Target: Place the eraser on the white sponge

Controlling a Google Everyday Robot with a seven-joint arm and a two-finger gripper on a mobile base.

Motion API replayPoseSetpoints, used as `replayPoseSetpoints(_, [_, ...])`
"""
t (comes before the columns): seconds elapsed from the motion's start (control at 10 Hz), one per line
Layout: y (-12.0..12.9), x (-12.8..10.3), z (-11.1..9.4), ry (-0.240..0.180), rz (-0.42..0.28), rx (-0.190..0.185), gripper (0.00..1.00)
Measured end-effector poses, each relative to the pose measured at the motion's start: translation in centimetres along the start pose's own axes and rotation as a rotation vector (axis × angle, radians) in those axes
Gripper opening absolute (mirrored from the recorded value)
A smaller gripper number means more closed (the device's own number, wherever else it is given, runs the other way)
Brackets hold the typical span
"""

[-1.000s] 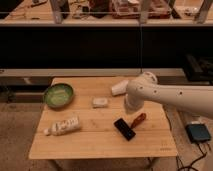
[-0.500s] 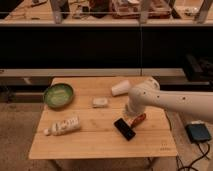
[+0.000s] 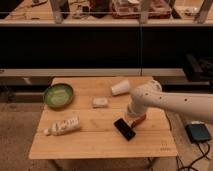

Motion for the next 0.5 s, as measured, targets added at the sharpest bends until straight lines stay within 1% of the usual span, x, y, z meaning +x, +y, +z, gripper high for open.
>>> replayPoseSetpoints(0.1, [0.02,-0.02,-0.04,0.003,0.000,0.003,0.36])
replayPoseSetpoints(0.3, [-0.26,-0.26,-0.30,0.007,-0.024,0.019,0.36])
replayPoseSetpoints(0.5, [-0.57,-0.92,-0.52,-0.016,-0.054,0.035,0.36])
